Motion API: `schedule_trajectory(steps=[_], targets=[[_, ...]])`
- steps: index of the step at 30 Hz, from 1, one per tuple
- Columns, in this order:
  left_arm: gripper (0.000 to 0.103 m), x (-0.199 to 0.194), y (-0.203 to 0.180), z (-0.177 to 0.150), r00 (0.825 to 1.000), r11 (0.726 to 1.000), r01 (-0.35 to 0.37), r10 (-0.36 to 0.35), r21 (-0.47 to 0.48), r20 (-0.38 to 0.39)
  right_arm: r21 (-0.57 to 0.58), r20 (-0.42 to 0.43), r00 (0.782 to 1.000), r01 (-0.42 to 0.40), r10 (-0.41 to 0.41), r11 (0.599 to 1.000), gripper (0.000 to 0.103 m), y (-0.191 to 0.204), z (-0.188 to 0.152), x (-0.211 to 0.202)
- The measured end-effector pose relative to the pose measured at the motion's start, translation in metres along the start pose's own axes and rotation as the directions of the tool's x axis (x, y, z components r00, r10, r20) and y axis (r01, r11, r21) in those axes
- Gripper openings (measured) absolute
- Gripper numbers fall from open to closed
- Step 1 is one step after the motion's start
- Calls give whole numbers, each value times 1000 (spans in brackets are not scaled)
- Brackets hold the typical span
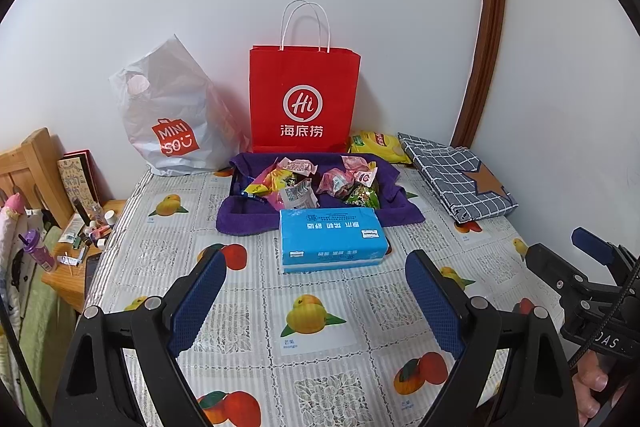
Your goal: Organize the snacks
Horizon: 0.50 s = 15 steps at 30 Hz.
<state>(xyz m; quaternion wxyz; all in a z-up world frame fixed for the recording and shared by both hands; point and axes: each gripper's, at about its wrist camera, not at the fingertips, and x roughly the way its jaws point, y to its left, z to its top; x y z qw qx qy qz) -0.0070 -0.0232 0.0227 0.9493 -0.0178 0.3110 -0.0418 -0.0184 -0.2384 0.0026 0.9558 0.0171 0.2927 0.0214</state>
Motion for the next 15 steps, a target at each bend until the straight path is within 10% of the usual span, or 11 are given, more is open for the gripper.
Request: schedule_trajectory(steps=[15], targets=[[91,3,-1,-4,1000,1000,-2,2,5,2,-9,-3,1000,-11,11,1000,102,3,-4,2]])
